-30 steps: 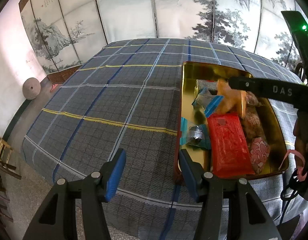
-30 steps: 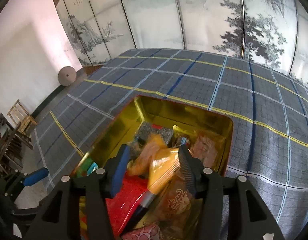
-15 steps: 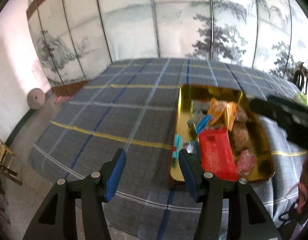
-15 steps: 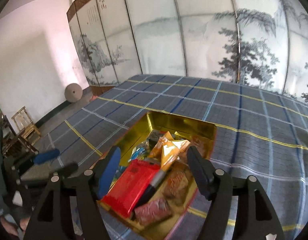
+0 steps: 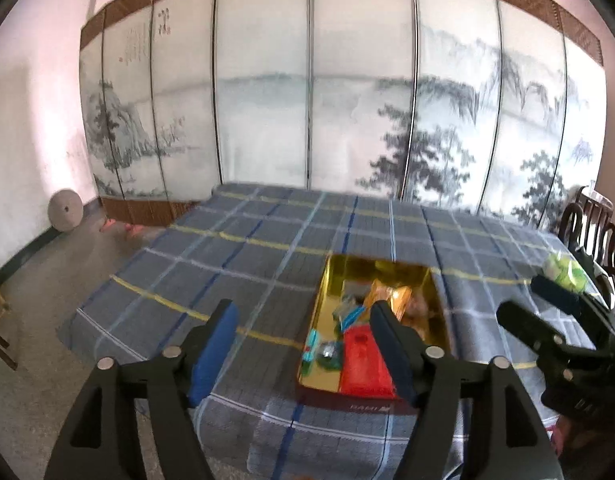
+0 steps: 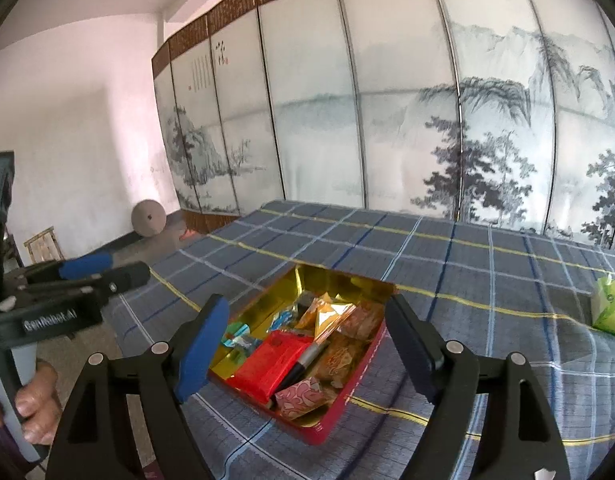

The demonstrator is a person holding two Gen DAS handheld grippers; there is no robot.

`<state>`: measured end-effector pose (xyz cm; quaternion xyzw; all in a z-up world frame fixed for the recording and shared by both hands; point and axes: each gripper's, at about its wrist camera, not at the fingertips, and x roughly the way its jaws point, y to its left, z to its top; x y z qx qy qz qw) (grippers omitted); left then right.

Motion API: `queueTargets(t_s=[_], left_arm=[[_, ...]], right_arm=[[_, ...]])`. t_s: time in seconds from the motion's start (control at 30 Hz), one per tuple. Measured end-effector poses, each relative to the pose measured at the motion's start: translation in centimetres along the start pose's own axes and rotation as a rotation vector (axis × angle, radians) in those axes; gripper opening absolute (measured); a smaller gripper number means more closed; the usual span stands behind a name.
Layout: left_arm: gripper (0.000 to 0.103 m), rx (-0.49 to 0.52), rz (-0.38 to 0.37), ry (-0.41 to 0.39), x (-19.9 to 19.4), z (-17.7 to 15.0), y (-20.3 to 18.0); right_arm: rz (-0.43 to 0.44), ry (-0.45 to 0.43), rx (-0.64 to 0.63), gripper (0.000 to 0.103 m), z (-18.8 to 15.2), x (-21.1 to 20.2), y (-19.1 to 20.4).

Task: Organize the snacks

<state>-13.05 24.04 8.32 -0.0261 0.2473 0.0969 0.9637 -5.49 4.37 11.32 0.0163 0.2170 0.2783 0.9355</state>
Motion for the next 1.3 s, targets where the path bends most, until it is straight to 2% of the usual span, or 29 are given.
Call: queueTargets(t_s=[0.2, 0.27, 0.37, 0.47, 0.6, 0.73, 0.8, 0.83, 0.9, 1.0, 1.03, 1.17, 1.3], left_arm=[[0.082, 0.05, 0.025, -0.098, -3.5, 1.5, -1.6], [0.083, 0.067, 0.025, -0.112, -4.1, 1.7, -2.1], [0.091, 0.092, 0.044, -0.123, -4.7, 2.1, -2.9], [0.091, 0.111, 0.067, -0.144, -5.2, 2.1, -3.6], [0.092, 0.119, 0.042, -0.135, -5.3, 2.1, -4.1], [0.095, 0.126, 0.013, -0.094, -4.7, 2.1, -4.5], [0.103, 0.126, -0.011, -0.053, -4.0, 1.9, -4.7], [0.103, 0.129, -0.029, -0.033, -3.7, 1.8, -4.9], [0.103, 0.137, -0.04, 0.011, -2.7, 1.6, -5.3], [0.103, 0.131, -0.012, 0.025, -1.6, 1.3, -5.6], [0.103, 0.135, -0.002, 0.032, -1.2, 1.1, -5.9], [0.103, 0.148, 0.029, 0.033, -0.7, 0.9, -6.5], [0.103, 0.169, 0.06, 0.044, -0.4, 0.9, -7.6]], right_arm=[[-0.02, -0.034, 0.018, 0.082, 0.4, -1.8, -1.3], [-0.027, -0.036, 0.024, 0.082, 0.4, -2.2, -1.8], [-0.031, -0.041, 0.032, 0.082, 0.2, -2.8, -2.2], [-0.035, -0.045, 0.034, 0.082, 0.0, -3.2, -2.7], [-0.045, -0.039, 0.048, 0.083, -0.6, -3.5, -3.8], [-0.085, -0.005, 0.06, 0.086, -1.4, -3.5, -5.8], [-0.144, 0.033, 0.072, 0.087, -2.0, -3.4, -8.2], [-0.161, 0.049, 0.077, 0.088, -2.3, -3.4, -9.2], [-0.251, 0.12, 0.08, 0.088, -3.4, -3.0, -12.7], [-0.358, 0.212, 0.099, 0.088, -5.3, -2.5, -18.1], [-0.429, 0.26, 0.112, 0.088, -6.3, -2.3, -20.8], [-0.554, 0.368, 0.17, 0.088, -8.9, -2.1, -28.2], [-0.606, 0.451, 0.193, 0.088, -10.4, -1.2, -32.5]])
